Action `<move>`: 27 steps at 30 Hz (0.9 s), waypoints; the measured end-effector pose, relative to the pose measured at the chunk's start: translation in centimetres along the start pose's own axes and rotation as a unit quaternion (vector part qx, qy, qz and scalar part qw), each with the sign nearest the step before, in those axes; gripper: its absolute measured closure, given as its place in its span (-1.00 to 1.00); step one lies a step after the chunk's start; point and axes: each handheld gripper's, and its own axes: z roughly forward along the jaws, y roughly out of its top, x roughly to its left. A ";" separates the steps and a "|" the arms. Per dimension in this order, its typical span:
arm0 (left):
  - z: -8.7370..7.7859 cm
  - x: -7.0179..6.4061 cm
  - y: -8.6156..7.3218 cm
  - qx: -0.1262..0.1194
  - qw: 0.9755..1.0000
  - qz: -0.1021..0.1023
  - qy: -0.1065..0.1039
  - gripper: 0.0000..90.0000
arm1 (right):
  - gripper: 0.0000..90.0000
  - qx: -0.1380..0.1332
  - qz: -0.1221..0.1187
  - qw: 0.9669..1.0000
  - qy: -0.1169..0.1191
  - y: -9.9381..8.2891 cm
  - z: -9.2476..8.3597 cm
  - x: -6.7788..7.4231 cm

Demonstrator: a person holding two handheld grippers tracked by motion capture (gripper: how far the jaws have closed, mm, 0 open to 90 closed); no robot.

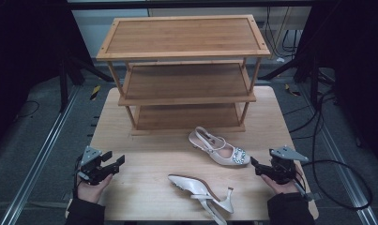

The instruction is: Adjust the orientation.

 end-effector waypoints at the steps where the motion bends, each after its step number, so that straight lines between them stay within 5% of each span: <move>1: 0.0 -0.3 0.0 0.000 1.000 0.003 -0.003 -0.10 | -0.52 -0.001 -0.002 1.000 0.009 0.2 -0.1 0.3; 11: -0.2 -4.0 0.4 -0.006 0.998 0.040 -0.057 0.06 | -0.35 -0.008 -0.039 0.996 0.085 1.2 -1.4 4.3; 21: 0.4 -9.0 -0.1 0.018 0.988 0.091 -0.122 0.24 | 0.00 0.013 -0.071 0.983 0.171 0.0 -2.8 8.0; 25: 0.6 -10.2 -0.4 0.027 0.985 0.105 -0.133 0.30 | 0.06 0.017 -0.085 0.979 0.182 -0.3 -2.9 9.1; 27: 0.9 -11.1 -0.7 0.033 0.983 0.114 -0.138 0.33 | 0.13 0.020 -0.091 0.975 0.201 -0.6 -3.0 10.0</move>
